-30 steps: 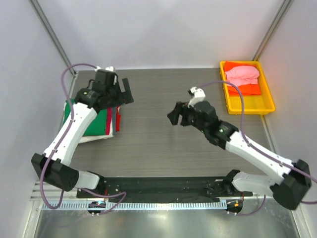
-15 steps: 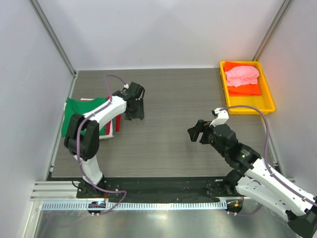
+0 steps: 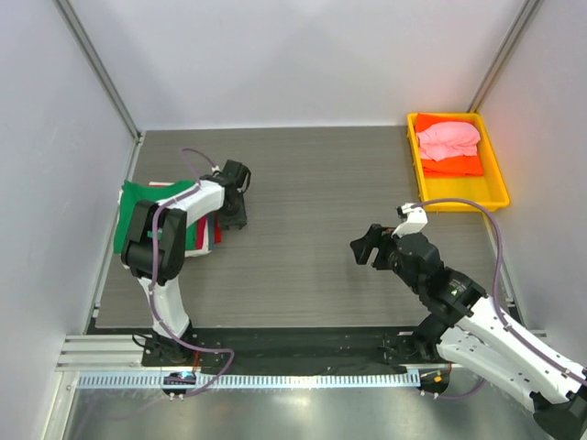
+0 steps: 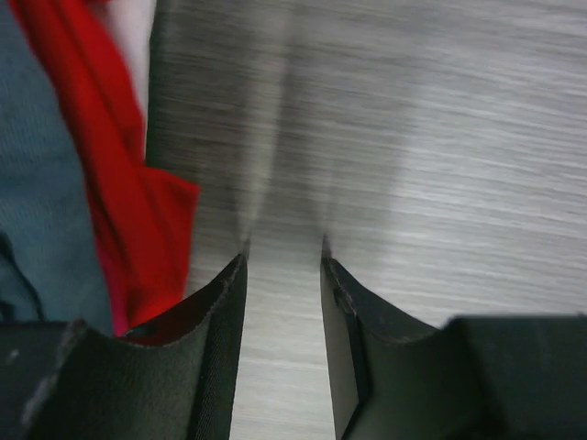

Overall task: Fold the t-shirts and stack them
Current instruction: Neatly place the folded tshirt to the corner

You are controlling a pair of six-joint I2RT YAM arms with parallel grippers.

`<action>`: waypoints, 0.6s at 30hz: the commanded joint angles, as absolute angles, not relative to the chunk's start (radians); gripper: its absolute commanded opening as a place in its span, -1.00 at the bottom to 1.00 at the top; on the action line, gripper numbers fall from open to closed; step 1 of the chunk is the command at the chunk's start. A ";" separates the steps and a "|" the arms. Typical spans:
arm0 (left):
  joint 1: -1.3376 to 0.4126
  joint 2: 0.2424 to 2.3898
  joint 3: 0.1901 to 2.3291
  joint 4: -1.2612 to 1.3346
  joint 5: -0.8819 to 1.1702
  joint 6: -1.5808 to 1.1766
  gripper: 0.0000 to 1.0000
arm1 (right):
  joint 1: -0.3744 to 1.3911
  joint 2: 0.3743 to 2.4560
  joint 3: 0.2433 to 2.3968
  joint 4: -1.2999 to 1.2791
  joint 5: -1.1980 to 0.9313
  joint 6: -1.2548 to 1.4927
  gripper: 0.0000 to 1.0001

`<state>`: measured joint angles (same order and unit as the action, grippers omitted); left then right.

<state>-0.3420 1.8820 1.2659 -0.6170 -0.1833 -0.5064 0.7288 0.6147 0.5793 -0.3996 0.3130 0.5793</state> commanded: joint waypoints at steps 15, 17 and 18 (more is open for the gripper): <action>-0.083 1.740 1.057 -0.431 -0.177 -0.581 -0.24 | 0.727 0.646 0.575 -0.399 0.408 0.594 0.59; -0.090 1.711 1.043 -0.420 -0.134 -0.592 -0.23 | 0.727 0.650 0.569 -0.405 0.431 0.600 0.61; -0.100 1.691 1.036 -0.410 -0.120 -0.592 -0.21 | 0.727 0.658 0.568 -0.408 0.439 0.601 0.62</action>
<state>-0.0956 1.7546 1.0599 -0.4152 -0.1265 -0.5644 0.7288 0.6548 0.5720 -0.4191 0.3691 0.5865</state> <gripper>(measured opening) 0.388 0.806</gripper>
